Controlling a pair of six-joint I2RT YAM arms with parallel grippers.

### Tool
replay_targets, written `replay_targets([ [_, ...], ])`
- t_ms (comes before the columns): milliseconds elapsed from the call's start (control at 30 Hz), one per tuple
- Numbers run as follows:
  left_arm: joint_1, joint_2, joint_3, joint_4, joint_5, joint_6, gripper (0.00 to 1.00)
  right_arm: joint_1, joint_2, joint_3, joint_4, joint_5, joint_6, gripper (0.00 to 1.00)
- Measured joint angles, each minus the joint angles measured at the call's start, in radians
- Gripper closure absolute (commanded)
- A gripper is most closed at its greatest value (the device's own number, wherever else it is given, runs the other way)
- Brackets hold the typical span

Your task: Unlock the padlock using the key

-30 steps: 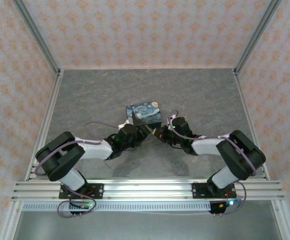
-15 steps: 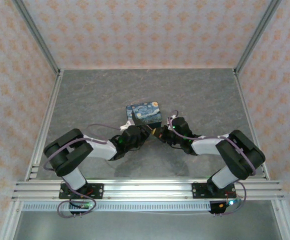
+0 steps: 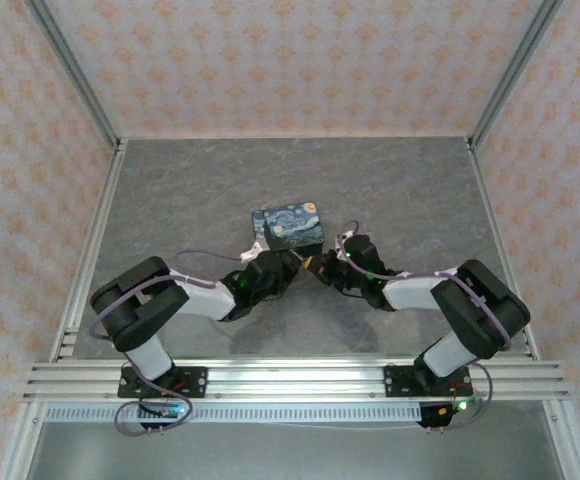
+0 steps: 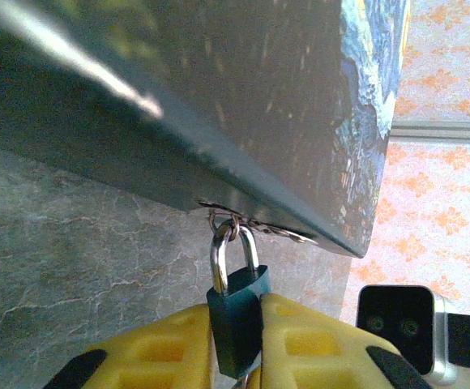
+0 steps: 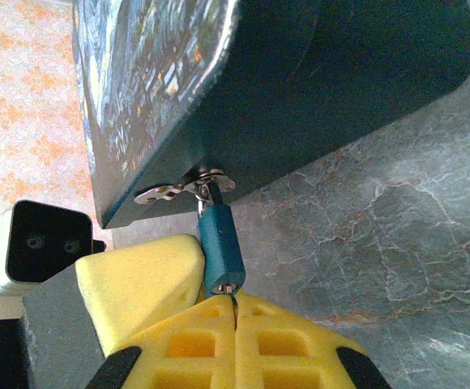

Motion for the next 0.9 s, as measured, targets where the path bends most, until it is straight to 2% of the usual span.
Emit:
replay_targets([
  [267, 0.000, 0.000, 0.000, -0.016, -0.003, 0.001, 0.91, -0.001, -0.042, -0.023, -0.016, 0.040, -0.027, 0.64],
  [367, 0.000, -0.001, 0.002, -0.023, -0.003, 0.001, 0.91, -0.011, -0.121, -0.032, -0.095, 0.086, -0.094, 0.53],
  [433, 0.000, -0.003, 0.006, -0.033, -0.003, 0.001, 0.91, -0.018, -0.200, -0.033, -0.167, 0.133, -0.166, 0.49],
  [533, 0.000, -0.008, 0.011, -0.050, -0.002, 0.000, 0.92, -0.020, -0.330, -0.033, -0.255, 0.195, -0.303, 0.40],
  [667, 0.000, -0.027, 0.013, -0.082, -0.002, 0.000, 0.93, -0.016, -0.488, -0.024, -0.334, 0.248, -0.546, 0.22],
  [900, 0.000, -0.044, 0.025, -0.126, -0.001, -0.008, 0.95, 0.058, -0.577, 0.005, -0.403, 0.294, -1.025, 0.21],
])
